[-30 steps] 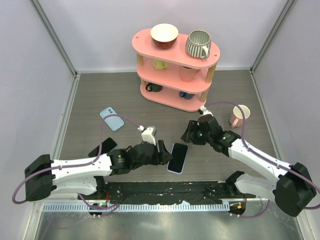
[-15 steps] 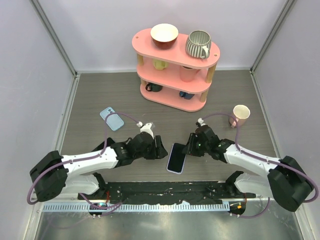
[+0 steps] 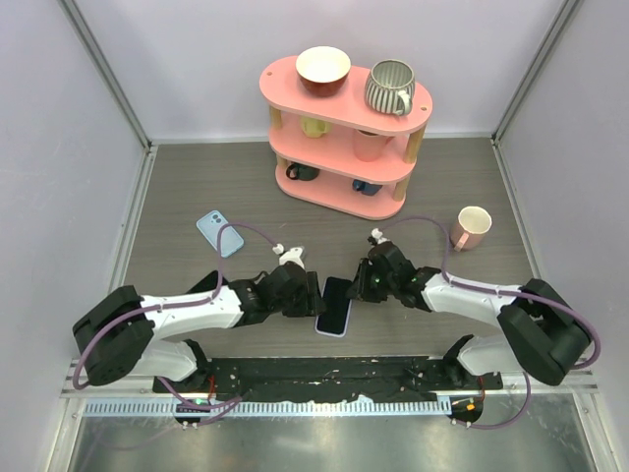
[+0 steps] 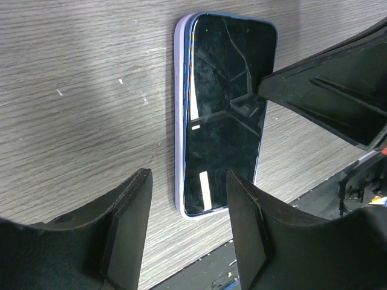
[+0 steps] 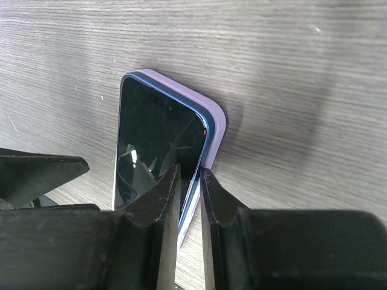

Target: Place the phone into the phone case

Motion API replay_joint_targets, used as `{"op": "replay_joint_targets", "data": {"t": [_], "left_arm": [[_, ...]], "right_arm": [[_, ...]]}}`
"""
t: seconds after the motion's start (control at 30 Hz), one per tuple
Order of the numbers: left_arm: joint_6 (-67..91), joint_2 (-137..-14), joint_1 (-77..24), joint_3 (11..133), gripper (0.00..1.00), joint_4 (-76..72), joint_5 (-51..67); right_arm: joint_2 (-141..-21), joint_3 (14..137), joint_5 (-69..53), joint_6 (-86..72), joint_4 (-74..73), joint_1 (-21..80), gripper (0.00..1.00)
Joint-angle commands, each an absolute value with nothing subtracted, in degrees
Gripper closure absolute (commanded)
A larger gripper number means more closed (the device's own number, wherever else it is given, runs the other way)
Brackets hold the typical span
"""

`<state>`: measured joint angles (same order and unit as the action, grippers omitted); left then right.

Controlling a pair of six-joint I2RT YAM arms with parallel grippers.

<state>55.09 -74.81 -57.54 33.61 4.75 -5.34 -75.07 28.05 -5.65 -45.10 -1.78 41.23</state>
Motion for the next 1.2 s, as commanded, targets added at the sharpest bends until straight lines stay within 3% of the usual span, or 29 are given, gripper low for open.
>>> {"op": "replay_joint_targets", "data": {"t": [0.0, 0.27, 0.37, 0.5, 0.6, 0.73, 0.97, 1.17], "left_arm": [[54.4, -76.5, -57.0, 35.9, 0.44, 5.8, -7.3], [52.5, -77.3, -54.7, 36.9, 0.39, 7.8, -6.1], [53.9, -79.0, -51.4, 35.2, 0.39, 4.2, -2.2], [53.4, -80.9, -49.0, 34.7, 0.39, 1.7, 2.0], [51.9, -81.1, -49.0, 35.0, 0.42, 0.3, 3.3], [50.7, -81.8, -49.0, 35.2, 0.44, -1.1, 3.7], [50.0, -85.8, -49.0, 36.7, 0.48, -0.9, 4.9], [52.4, -87.7, -48.9, 35.9, 0.64, -4.3, 8.2]], "right_arm": [[-82.1, 30.8, -0.3, -39.5, -6.8, 42.1, 0.86], [-87.4, 33.3, 4.5, -39.3, -7.8, 44.2, 0.94], [-87.1, 33.8, 3.8, -39.4, -7.6, 44.4, 0.83], [-79.5, 33.2, 1.3, -41.5, -5.5, 44.4, 0.60], [-74.6, 31.5, 1.0, -44.0, -4.7, 44.4, 0.54], [-68.0, 28.9, -1.9, -45.9, -1.4, 44.4, 0.46], [-66.9, 27.0, -0.6, -45.4, -0.3, 45.7, 0.38], [-67.1, 25.8, 3.2, -46.6, 1.8, 47.9, 0.36]]}}
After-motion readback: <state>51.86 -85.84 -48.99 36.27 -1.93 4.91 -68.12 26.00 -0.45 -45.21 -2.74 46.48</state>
